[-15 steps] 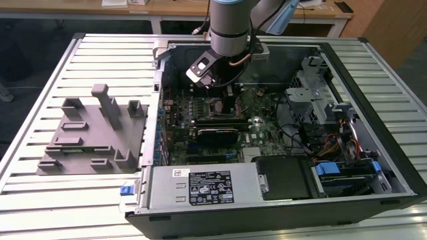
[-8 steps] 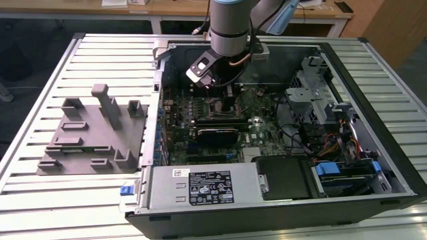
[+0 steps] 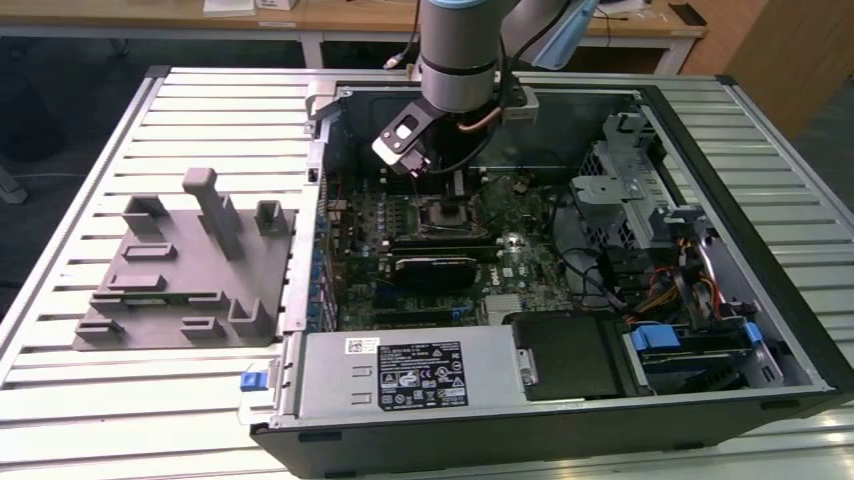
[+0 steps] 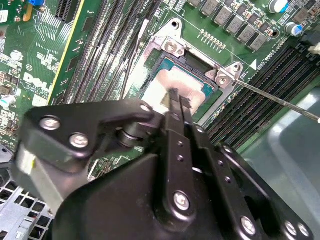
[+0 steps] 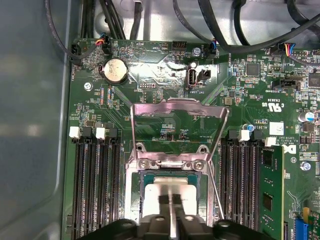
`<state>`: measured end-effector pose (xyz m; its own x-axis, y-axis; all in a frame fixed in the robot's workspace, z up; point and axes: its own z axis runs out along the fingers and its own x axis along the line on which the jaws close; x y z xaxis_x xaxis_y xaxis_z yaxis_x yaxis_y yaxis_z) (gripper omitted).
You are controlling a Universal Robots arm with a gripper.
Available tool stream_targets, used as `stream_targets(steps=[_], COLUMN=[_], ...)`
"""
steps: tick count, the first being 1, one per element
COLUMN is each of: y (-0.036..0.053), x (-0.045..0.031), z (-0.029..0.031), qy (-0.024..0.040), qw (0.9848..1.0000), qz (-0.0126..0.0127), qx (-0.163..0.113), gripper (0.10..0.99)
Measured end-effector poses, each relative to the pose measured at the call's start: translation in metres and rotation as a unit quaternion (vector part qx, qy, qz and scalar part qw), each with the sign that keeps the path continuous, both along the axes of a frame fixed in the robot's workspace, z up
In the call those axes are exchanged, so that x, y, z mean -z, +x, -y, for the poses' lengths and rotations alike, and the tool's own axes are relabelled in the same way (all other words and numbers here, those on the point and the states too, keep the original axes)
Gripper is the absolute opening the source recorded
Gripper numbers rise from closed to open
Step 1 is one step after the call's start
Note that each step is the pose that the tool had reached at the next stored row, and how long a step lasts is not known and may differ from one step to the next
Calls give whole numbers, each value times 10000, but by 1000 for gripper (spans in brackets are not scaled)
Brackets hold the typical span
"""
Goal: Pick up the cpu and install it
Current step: 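Place the cpu into insertion slot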
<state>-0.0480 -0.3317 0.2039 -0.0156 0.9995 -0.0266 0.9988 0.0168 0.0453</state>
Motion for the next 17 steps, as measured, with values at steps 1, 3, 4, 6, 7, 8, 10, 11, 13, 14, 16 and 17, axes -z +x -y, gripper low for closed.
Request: stream_targets(steps=[1,3,4,6,7,8,10,11,13,14,16,17], y=[0,0,0,0,0,0,0,0,0,0,0,0], x=[0,0,0,-1,-1,-1,-1,-1,-2,-2,2,7], z=[0,0,0,0,0,0,0,0,1,0,0,0], qy=[0,0,0,0,0,0,0,0,11,13,14,15], qw=[10000,10000,10000,10000,10000,10000,10000,10000,10000,10000,10000,10000], qz=[0,0,0,0,0,0,0,0,0,0,0,1], qx=[0,0,0,0,0,0,0,0,0,0,0,0], gripper=[165,106,106,106,106,106,106,106,106,106,106,106])
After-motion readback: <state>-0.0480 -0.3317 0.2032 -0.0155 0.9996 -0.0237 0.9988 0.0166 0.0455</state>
